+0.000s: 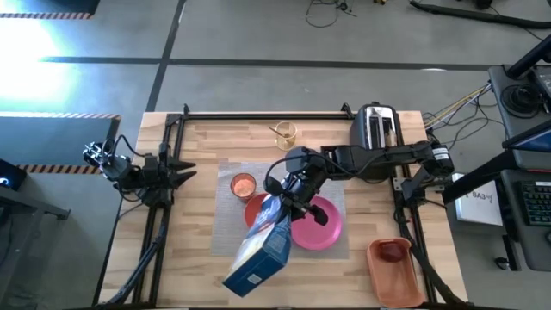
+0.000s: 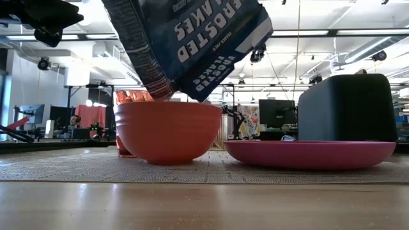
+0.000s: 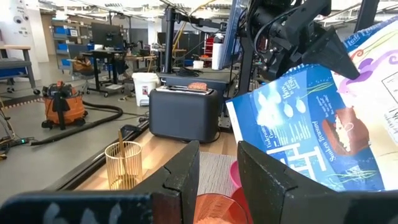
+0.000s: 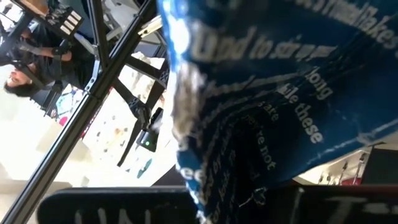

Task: Arrange a breakfast setting
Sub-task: Pour the cereals from the blue cereal box into the orange bowl

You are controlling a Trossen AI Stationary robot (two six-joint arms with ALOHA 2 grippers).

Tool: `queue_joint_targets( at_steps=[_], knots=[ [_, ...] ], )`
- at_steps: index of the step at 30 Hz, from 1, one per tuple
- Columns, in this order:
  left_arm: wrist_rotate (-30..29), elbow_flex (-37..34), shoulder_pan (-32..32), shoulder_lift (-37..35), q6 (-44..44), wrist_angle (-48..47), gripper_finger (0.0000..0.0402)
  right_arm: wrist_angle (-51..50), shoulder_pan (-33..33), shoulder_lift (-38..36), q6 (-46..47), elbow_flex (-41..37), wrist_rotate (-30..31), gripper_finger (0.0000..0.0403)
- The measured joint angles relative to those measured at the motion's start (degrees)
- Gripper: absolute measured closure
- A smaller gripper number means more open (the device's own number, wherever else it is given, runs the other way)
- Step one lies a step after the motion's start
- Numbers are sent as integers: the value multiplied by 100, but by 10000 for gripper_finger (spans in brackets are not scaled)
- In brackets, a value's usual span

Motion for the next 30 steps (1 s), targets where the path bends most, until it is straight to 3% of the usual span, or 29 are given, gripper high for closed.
queue_joint_targets(
  at_steps=[17,25,30],
  knots=[
    [0,0,0,4,-42,-84,309,48,-2,0,-55,-3,102,386],
    [1,0,-1,9,-51,-88,309,170,0,129,34,-3,-427,386],
    [2,0,-2,11,-51,-95,309,223,-13,129,25,-5,-434,386]
  ],
)
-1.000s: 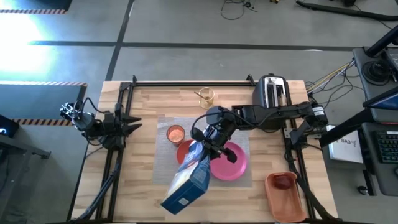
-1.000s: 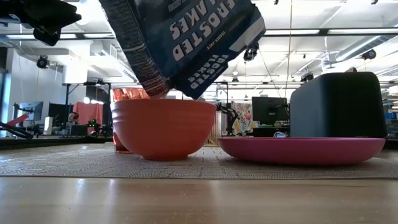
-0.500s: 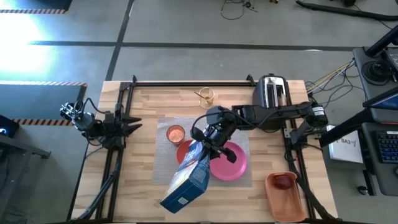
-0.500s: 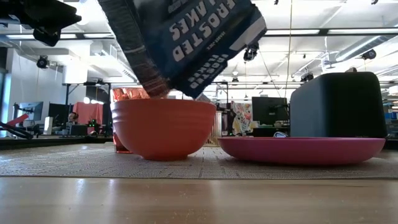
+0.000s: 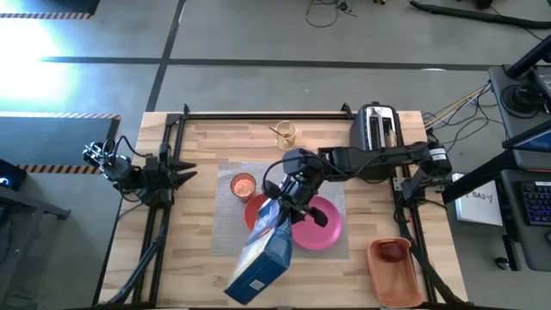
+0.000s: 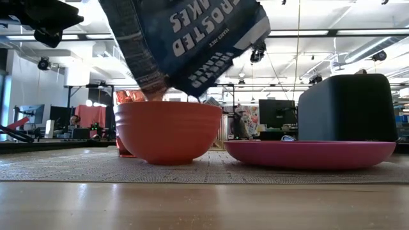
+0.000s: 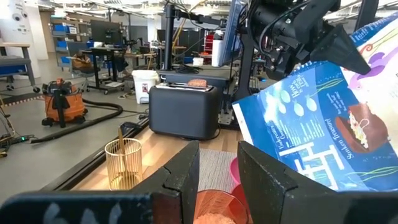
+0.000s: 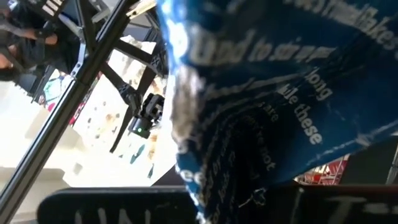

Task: Arrange a breakfast setting
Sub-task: Pour the cereals from the blue cereal box into the orange bowl

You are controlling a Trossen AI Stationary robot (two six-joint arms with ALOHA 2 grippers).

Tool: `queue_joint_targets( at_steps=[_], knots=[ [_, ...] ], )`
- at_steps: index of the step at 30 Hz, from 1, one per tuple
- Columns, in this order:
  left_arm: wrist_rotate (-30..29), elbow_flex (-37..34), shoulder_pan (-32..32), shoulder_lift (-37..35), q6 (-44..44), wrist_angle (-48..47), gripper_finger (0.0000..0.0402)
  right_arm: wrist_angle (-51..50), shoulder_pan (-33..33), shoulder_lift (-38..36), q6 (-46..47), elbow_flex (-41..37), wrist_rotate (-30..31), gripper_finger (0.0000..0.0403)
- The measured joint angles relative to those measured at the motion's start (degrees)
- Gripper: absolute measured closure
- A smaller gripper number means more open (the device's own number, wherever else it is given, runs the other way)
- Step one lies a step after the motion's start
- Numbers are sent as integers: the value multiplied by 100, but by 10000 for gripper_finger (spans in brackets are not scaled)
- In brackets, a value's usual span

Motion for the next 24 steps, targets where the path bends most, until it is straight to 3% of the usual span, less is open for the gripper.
queue_joint_targets(
  at_steps=[24],
  knots=[
    [0,0,2,0,-20,-60,309,7,-44,31,-15,0,21,386]
  ],
)
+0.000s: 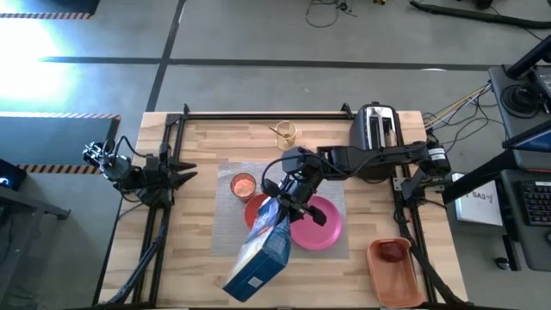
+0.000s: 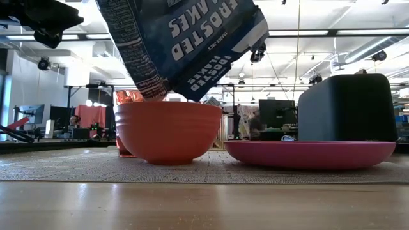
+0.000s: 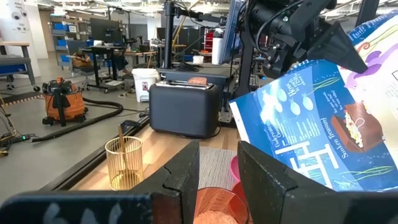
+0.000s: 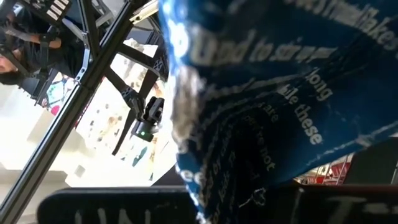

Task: Arrange a breakfast setting
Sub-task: Pour the cereals from the blue cereal box into the orange bowl

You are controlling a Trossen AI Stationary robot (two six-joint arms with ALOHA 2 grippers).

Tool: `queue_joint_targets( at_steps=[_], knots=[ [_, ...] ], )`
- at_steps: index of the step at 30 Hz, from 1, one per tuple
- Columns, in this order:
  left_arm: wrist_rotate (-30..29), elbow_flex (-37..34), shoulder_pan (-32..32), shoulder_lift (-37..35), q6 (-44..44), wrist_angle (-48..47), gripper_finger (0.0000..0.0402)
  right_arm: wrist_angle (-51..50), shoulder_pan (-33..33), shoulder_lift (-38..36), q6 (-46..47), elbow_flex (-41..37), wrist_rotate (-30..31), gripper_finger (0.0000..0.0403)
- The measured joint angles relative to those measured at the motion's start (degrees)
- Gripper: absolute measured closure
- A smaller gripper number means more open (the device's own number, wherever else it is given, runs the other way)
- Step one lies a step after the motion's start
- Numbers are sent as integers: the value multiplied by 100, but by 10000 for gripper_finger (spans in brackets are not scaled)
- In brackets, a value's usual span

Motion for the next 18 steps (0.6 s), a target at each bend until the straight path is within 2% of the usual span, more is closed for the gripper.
queue_joint_targets(
  at_steps=[12,18],
  knots=[
    [2,0,-2,0,0,-21,309,-6,-10,38,-14,0,-21,386],
    [3,0,-1,2,-2,-39,309,-147,-63,48,60,0,-412,386]
  ],
)
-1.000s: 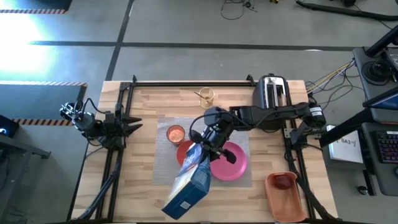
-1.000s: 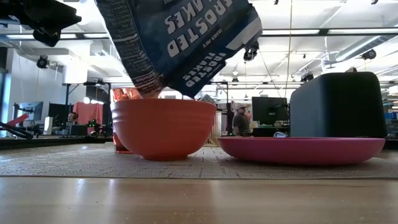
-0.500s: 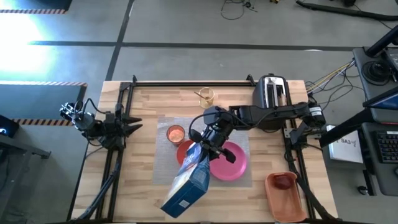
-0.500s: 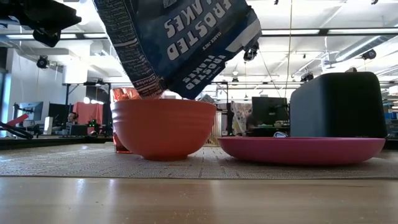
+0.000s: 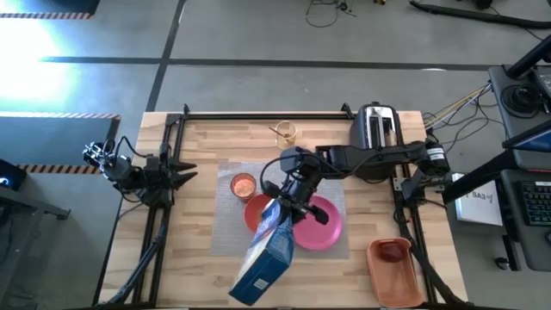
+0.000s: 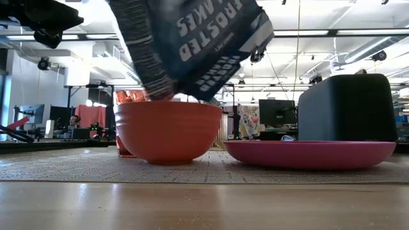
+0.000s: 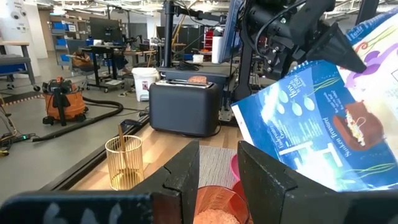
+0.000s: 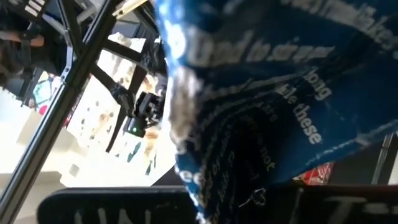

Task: Arrange a breakfast setting
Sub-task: Pour the cereals from the blue cereal box into the orange bowl

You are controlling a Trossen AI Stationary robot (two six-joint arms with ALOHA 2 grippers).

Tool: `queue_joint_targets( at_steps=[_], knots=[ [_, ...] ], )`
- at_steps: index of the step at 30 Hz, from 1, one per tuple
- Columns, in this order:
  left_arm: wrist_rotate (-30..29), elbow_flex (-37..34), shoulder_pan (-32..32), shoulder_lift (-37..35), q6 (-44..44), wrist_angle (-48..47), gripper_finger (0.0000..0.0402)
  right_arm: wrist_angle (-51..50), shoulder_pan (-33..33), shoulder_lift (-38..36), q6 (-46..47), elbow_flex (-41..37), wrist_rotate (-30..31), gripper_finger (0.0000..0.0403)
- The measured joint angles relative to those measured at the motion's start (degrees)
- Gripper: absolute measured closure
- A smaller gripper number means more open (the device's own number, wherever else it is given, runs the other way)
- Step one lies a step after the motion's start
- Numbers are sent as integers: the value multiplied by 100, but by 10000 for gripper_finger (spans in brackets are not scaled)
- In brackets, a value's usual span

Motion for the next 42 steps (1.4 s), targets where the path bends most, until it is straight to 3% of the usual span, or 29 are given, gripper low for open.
queue_joint_targets(
  at_steps=[42],
  knots=[
    [3,-2,-1,0,-2,-14,309,55,-259,-24,-310,2,19,386]
  ],
)
